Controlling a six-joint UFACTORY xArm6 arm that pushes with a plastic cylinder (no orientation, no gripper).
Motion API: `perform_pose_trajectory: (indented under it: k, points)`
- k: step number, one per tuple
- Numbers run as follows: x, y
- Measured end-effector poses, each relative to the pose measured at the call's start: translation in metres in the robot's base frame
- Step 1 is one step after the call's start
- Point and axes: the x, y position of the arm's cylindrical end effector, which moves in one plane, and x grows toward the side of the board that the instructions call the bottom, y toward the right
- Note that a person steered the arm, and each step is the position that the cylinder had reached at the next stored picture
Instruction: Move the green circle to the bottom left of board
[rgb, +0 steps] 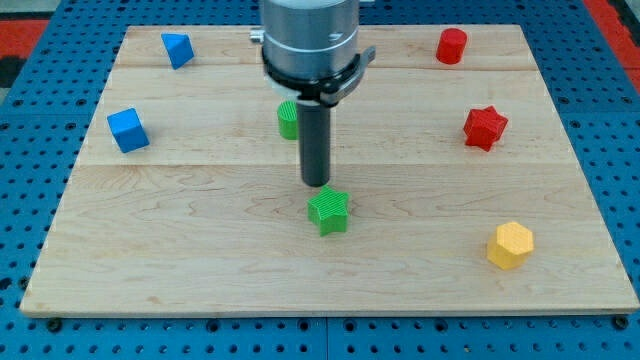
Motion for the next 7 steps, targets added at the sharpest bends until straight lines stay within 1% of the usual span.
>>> perform_pose_trajectory:
  k: [1, 2, 3, 4, 5, 6, 7]
  points:
    - [0.016, 0.021]
    - [0.048, -0.021]
    - [0.066, -0.018]
    - [-0.012, 0.017]
    - [-0.075, 0.056]
    - [-0.106, -0.016]
    - [-0.072, -0.062]
